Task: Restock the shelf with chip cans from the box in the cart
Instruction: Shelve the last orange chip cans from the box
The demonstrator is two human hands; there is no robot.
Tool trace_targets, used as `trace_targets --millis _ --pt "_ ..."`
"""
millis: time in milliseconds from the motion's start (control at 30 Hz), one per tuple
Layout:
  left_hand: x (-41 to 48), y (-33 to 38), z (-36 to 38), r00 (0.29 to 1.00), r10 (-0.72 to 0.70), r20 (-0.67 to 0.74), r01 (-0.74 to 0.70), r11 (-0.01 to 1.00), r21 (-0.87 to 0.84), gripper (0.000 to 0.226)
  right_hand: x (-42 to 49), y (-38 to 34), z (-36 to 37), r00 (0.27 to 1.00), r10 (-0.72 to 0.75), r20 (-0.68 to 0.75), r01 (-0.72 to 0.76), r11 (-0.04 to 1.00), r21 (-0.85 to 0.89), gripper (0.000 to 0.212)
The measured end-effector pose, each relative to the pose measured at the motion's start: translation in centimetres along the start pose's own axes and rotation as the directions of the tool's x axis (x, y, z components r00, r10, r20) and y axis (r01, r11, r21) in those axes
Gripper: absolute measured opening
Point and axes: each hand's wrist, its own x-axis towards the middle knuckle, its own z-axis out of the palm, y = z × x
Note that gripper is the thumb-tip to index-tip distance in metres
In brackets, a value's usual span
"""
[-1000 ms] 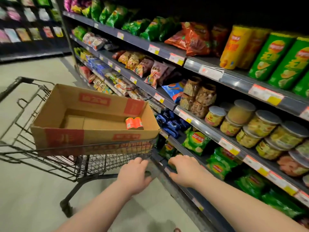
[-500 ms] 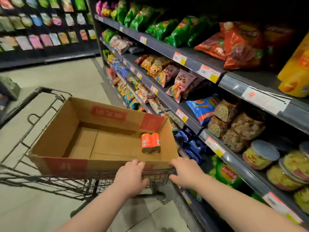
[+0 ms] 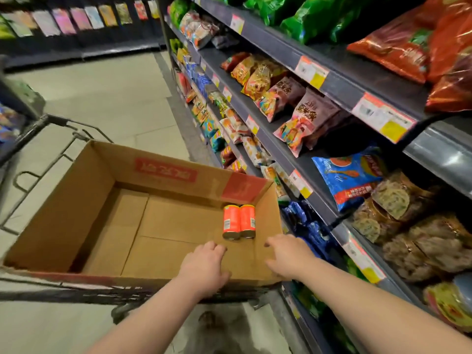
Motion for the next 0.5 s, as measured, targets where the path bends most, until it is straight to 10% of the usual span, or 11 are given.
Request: trace_targets --millis 500 --pt "18.7 -9.7 0.5 0.968 0.061 0.244 -0.058 0.998 -0.02 0.056 17.4 -1.8 -0.4 0.965 0.216 0.146 -0.237 0.961 0.141 0.042"
